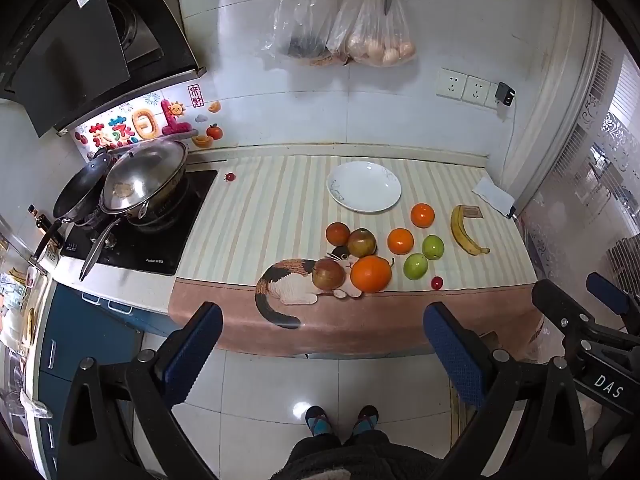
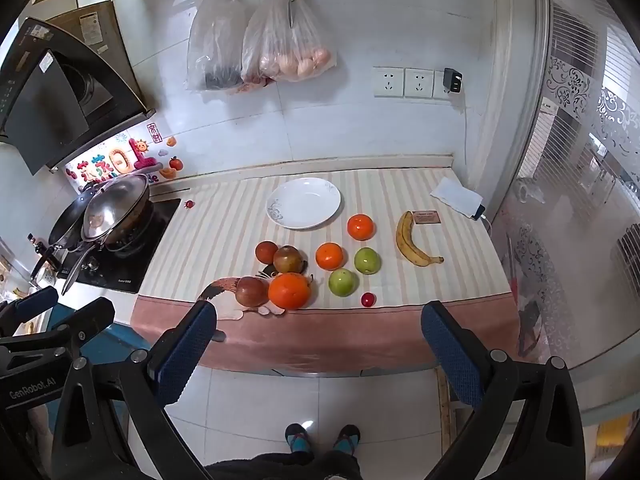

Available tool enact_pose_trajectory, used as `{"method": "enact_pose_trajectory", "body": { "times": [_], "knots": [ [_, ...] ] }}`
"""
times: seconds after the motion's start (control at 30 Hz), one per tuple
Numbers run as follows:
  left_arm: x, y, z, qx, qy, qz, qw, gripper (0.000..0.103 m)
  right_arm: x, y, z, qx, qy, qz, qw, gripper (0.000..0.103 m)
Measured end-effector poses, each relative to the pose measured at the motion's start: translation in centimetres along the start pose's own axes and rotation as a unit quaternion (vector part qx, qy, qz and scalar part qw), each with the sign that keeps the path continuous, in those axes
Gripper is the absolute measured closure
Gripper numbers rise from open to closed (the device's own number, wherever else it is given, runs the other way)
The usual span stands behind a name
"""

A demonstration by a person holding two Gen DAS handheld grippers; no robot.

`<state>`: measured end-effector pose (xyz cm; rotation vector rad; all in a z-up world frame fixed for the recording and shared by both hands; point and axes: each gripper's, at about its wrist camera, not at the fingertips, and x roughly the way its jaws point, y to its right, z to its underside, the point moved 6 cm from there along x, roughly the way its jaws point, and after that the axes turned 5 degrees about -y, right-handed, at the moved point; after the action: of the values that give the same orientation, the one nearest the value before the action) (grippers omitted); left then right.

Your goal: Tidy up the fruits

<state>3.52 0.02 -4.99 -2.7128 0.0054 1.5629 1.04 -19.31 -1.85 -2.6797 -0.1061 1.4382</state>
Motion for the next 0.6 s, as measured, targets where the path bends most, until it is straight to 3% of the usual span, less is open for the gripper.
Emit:
{"method": "enact_pose_trajectory", "body": {
  "times": [0.6],
  "knots": [
    [-0.21,-0.01,-0.07,0.000,0.008,0.002,1.0000,0.000,-0.49,-0.52,0.17,-0.004,0.004,0.002,1.000,0.000]
  ]
}}
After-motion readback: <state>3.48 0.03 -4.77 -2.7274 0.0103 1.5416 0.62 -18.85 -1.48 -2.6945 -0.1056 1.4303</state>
